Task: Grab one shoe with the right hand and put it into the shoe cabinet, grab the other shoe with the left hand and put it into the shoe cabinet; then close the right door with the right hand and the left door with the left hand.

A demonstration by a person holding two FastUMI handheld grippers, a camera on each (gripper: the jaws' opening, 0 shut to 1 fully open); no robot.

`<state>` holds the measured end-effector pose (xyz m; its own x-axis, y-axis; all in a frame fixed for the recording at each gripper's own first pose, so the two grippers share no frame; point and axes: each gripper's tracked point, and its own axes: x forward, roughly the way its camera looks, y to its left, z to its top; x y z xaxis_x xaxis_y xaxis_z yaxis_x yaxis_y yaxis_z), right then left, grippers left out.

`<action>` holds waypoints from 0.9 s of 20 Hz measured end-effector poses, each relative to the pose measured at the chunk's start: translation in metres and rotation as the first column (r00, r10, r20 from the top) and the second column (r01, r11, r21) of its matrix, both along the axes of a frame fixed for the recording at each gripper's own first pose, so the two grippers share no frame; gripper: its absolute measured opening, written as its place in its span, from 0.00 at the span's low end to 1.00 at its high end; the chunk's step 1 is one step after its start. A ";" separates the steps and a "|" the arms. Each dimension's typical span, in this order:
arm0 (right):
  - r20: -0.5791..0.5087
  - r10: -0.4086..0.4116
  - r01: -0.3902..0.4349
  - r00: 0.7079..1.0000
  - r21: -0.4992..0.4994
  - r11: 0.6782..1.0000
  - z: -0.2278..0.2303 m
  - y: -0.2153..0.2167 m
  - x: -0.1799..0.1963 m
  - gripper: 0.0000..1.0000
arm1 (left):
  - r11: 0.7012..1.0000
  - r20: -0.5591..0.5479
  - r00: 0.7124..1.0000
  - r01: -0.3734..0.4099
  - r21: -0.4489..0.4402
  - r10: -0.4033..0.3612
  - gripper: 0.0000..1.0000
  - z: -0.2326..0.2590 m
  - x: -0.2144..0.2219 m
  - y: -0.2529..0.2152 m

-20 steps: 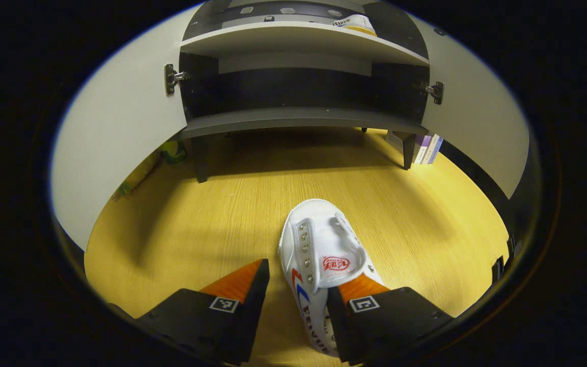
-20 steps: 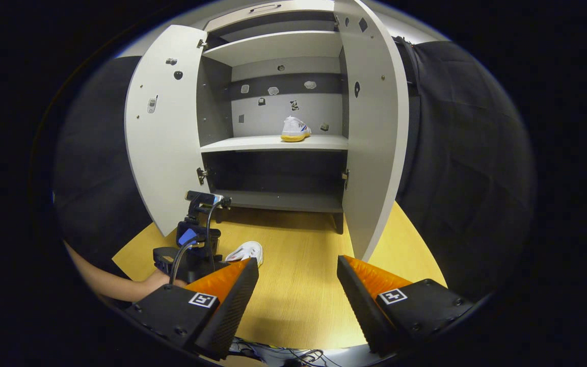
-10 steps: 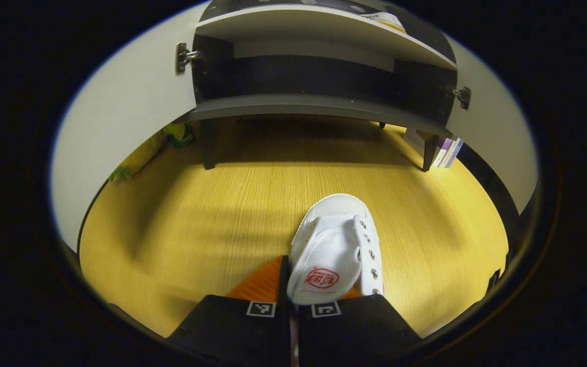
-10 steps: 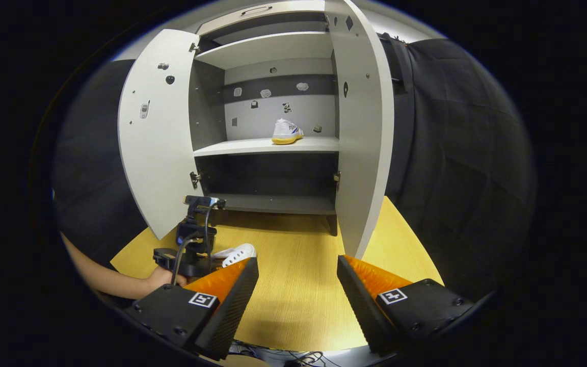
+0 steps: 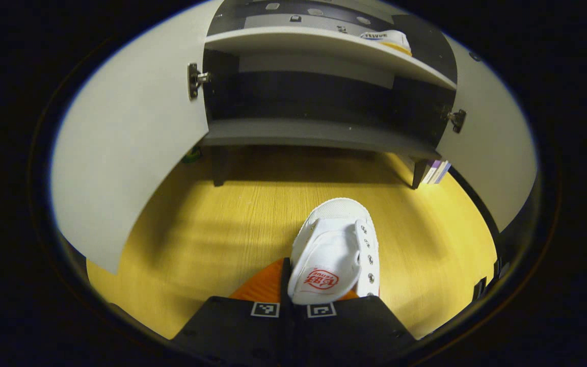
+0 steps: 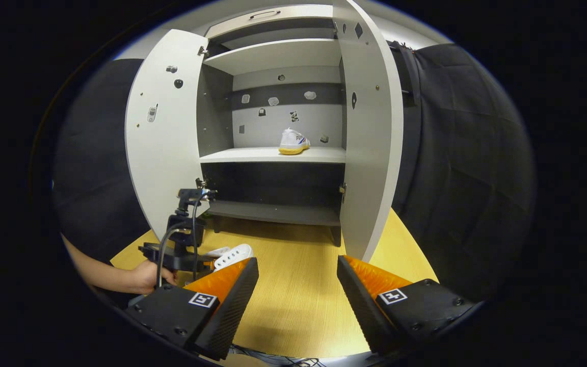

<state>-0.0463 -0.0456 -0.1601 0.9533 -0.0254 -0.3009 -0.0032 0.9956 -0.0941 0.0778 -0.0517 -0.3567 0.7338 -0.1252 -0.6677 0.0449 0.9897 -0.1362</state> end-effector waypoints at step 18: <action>0.119 -0.054 0.052 0.991 0.025 0.998 0.055 -0.055 -0.027 0.98 | 0.995 0.277 0.957 -0.065 -0.072 0.082 0.05 0.276 0.076 0.026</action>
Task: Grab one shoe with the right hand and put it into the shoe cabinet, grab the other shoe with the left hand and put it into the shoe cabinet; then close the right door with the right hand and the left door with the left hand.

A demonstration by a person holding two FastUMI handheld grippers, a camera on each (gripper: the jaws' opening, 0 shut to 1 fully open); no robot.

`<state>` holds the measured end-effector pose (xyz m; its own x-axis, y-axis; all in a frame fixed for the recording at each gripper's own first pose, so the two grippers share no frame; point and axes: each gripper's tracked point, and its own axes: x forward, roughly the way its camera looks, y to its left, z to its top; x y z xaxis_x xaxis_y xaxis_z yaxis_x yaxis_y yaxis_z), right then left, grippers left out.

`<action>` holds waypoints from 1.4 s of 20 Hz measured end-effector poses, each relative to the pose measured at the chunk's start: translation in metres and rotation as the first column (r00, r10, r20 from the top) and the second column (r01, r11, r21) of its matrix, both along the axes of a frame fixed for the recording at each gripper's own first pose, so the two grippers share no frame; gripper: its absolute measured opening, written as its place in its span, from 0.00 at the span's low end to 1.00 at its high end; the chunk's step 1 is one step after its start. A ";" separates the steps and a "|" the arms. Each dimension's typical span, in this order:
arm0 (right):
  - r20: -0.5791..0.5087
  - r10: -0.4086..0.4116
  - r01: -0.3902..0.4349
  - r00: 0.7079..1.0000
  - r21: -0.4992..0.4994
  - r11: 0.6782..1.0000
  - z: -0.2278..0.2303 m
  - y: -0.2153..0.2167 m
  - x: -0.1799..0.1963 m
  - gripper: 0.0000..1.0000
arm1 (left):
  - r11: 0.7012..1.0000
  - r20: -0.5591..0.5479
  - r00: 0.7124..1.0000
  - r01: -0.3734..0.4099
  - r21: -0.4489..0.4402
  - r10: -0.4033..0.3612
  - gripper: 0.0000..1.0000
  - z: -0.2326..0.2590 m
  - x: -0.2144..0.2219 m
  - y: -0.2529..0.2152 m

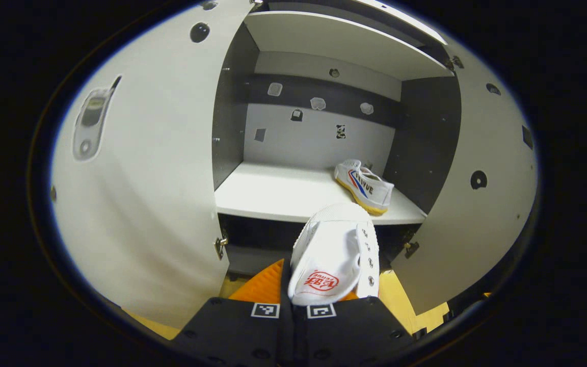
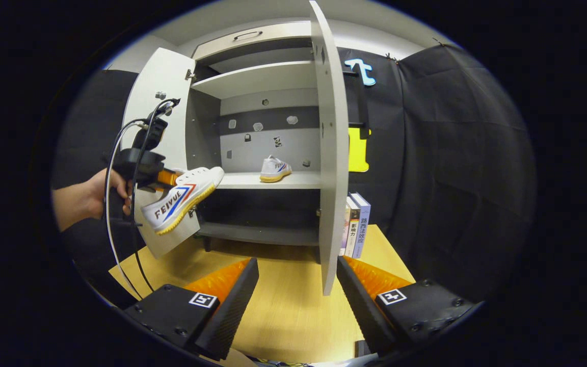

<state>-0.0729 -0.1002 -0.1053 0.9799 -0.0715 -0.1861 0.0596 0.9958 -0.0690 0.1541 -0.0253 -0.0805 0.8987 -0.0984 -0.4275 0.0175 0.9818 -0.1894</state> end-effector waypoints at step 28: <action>0.038 -0.113 0.116 0.993 -0.070 0.991 0.028 -0.047 -0.001 0.99 | 0.970 -0.199 0.980 0.046 0.238 0.002 0.05 0.004 0.292 0.007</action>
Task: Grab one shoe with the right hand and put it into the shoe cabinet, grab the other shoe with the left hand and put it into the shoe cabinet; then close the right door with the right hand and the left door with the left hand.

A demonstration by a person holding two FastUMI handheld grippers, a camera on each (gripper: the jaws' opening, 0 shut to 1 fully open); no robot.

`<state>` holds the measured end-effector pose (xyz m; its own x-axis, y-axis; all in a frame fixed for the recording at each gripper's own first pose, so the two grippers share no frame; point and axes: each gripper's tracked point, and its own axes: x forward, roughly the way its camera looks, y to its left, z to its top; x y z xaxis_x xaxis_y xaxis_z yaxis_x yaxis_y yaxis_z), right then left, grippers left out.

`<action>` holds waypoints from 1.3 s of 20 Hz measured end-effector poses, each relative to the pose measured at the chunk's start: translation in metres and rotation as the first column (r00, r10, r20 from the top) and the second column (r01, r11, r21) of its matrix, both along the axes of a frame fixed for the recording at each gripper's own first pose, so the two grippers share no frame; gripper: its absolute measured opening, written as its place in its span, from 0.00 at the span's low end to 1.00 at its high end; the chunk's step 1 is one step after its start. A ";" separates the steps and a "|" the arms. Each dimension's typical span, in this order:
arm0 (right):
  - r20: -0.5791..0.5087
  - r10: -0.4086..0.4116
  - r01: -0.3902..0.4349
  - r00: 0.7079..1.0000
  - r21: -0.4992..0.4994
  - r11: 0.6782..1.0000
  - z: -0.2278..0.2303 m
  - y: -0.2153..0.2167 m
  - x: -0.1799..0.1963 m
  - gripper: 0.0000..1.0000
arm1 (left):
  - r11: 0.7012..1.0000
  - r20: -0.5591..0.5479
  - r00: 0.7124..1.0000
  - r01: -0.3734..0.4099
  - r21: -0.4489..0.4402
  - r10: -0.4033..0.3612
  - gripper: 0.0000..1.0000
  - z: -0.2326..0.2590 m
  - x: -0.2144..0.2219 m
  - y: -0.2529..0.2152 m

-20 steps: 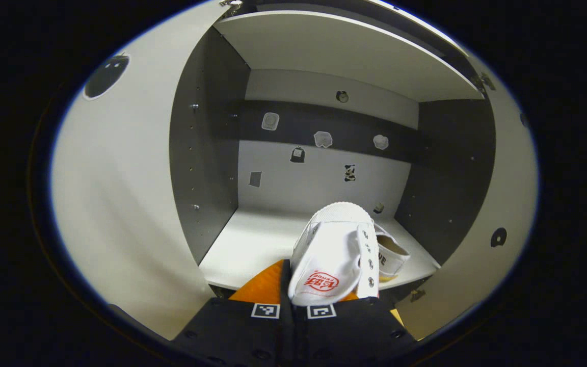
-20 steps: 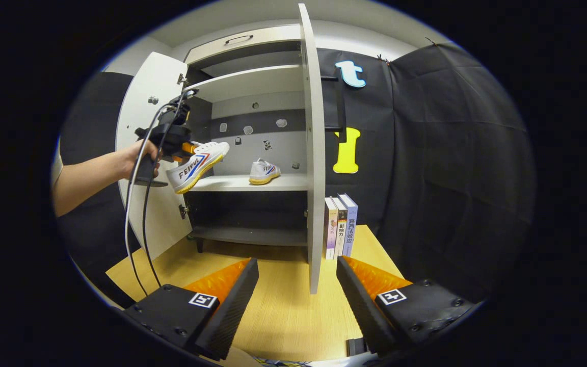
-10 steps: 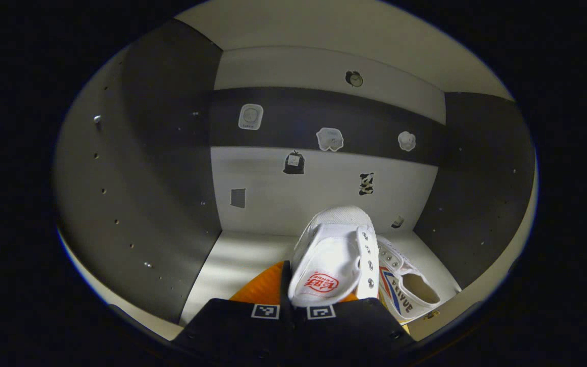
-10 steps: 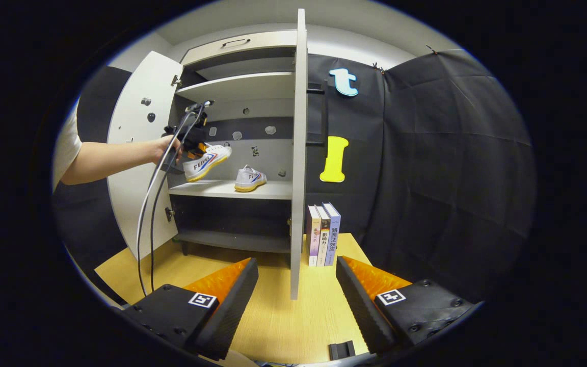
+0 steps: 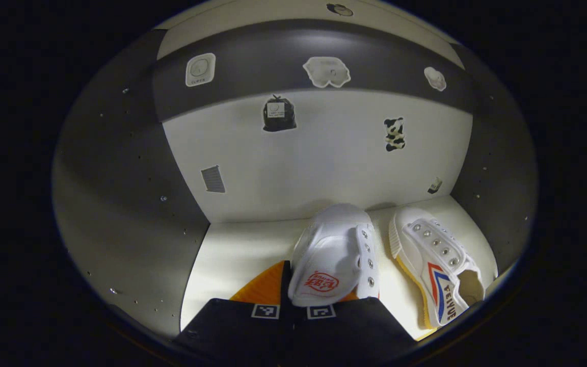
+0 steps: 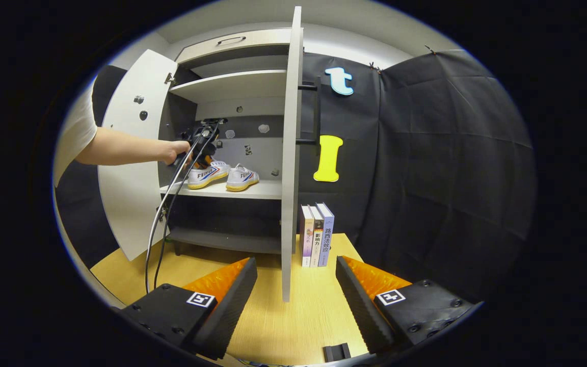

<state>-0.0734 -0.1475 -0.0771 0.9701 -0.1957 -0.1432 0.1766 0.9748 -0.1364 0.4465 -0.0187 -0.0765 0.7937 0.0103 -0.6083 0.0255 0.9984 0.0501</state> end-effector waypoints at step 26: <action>0.104 0.020 -0.024 0.994 0.041 0.999 0.053 -0.013 -0.002 0.98 | 0.986 0.524 0.844 0.163 -0.041 -0.118 0.96 0.165 -0.248 -0.035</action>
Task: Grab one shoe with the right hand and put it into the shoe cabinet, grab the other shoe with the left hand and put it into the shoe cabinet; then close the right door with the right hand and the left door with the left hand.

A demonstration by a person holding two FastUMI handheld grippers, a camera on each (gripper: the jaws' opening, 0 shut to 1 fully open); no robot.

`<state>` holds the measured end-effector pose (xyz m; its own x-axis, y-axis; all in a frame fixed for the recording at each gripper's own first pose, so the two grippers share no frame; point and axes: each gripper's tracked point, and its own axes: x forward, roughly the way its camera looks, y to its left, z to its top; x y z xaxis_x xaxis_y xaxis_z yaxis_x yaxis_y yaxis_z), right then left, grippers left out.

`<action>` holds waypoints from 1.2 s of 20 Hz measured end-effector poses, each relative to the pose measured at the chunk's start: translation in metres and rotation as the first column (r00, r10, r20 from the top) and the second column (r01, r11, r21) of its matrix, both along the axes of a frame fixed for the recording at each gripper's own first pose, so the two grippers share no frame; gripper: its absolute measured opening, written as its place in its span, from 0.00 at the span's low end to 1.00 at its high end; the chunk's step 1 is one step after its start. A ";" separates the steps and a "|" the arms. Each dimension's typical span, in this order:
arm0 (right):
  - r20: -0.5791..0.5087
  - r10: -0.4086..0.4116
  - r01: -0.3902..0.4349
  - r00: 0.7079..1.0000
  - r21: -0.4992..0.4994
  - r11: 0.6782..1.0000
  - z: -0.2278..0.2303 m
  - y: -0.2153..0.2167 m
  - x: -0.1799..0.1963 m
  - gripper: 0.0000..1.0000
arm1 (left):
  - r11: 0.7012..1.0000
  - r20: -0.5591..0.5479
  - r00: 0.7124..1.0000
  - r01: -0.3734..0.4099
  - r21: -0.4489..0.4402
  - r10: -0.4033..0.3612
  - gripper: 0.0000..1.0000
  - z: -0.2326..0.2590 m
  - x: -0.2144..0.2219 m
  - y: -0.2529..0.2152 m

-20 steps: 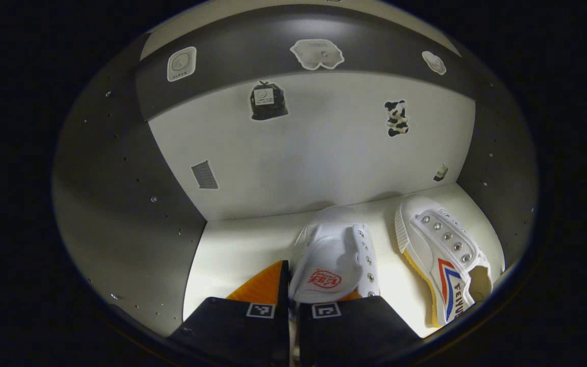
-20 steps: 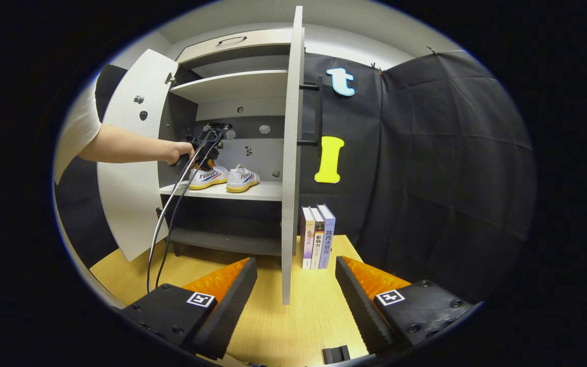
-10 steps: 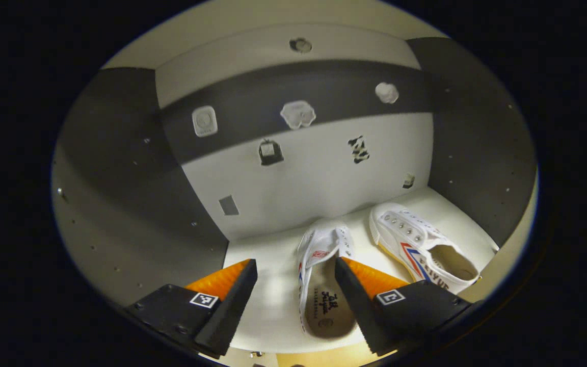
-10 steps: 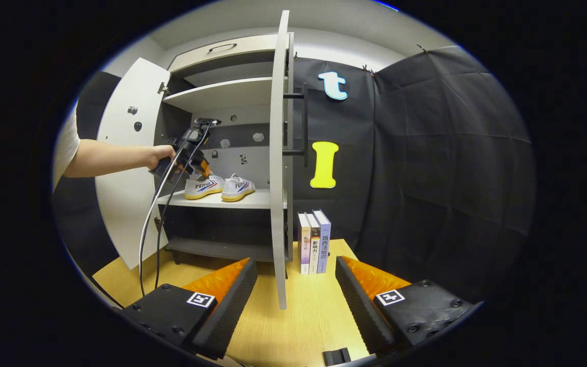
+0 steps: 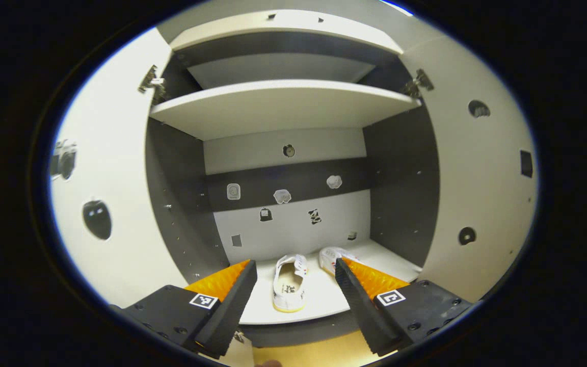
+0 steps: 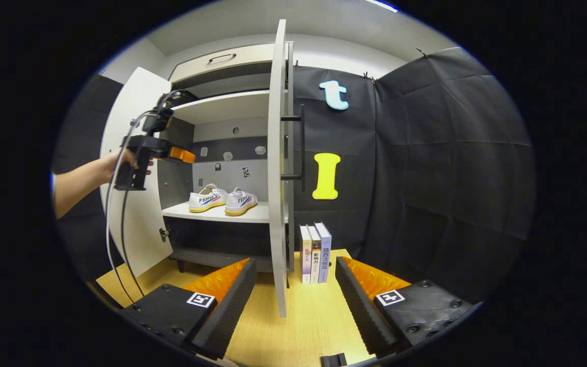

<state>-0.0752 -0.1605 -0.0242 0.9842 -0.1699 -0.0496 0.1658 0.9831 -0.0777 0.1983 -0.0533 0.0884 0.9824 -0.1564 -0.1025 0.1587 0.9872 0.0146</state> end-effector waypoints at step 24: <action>0.135 0.011 -0.013 0.991 0.011 1.000 0.116 -0.094 0.069 0.98 | 0.976 -0.042 0.978 -0.208 -0.068 0.206 0.95 -0.131 -0.207 -0.016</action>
<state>-0.0062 -0.2547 0.0920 0.9840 -0.1584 0.0821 0.1624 0.9857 -0.0442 -0.0087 -0.0697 -0.0425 0.9903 0.0419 -0.1328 -0.0502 0.9970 -0.0596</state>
